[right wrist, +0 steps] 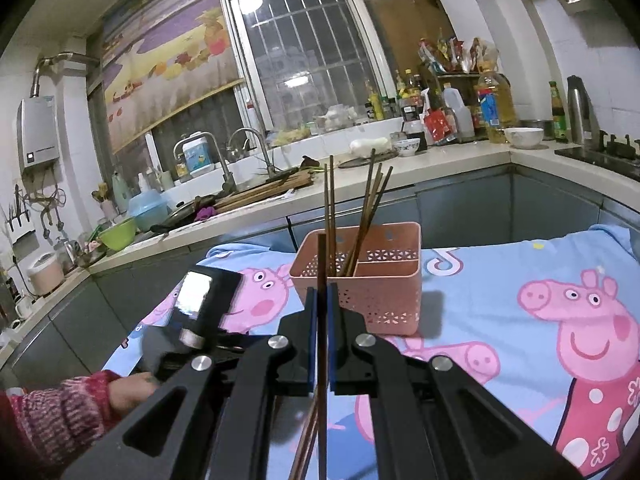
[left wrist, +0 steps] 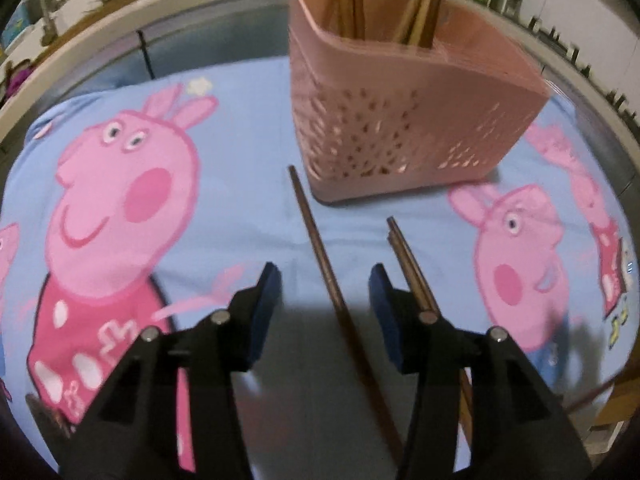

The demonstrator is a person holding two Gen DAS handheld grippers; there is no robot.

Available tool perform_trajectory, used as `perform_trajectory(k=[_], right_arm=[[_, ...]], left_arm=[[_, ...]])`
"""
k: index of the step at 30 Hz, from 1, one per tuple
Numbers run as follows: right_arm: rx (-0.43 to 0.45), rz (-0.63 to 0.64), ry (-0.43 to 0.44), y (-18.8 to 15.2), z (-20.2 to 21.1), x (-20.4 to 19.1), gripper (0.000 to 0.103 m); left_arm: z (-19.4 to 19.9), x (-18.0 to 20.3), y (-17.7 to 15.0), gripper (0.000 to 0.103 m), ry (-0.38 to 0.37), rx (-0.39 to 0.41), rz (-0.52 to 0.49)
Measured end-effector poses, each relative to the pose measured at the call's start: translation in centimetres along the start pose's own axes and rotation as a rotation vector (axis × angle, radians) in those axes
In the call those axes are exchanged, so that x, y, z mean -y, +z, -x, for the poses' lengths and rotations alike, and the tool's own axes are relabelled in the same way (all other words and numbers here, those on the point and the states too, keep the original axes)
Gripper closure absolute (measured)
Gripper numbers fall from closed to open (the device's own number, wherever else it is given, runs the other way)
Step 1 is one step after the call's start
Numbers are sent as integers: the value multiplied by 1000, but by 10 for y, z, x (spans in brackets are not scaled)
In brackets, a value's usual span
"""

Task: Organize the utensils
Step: 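Lift both held chopsticks upright toward the pink basket, then lower both chopsticks into the pink basket and open both tools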

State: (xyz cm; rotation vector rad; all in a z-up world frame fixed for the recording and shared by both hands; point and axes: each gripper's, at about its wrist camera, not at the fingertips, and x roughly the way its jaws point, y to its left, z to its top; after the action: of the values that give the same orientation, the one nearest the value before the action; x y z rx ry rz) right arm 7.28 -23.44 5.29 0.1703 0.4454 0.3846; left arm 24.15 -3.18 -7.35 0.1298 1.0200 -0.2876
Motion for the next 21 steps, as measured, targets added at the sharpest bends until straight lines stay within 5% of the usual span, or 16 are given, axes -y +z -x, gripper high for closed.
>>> perform_trajectory(k=[2,4,8,12,21], right_arm=[[1,-11,-2,1,0,5,103],[3,-24,-6,2,-1,10,103],[5,-40,-8,5,-4,15,103],[16,-44,12,14,-5,12,103],[97,-32,59,55,5,-8,103]], left_arm=[[-3,7,1,86,60,29,-48],[-3,4,2,95,28,10,-18],[14,-9,0,97,-14,26,25],[74,-24,-8,98,-113,156,58],[192,-27,11,98,-210,416,33]])
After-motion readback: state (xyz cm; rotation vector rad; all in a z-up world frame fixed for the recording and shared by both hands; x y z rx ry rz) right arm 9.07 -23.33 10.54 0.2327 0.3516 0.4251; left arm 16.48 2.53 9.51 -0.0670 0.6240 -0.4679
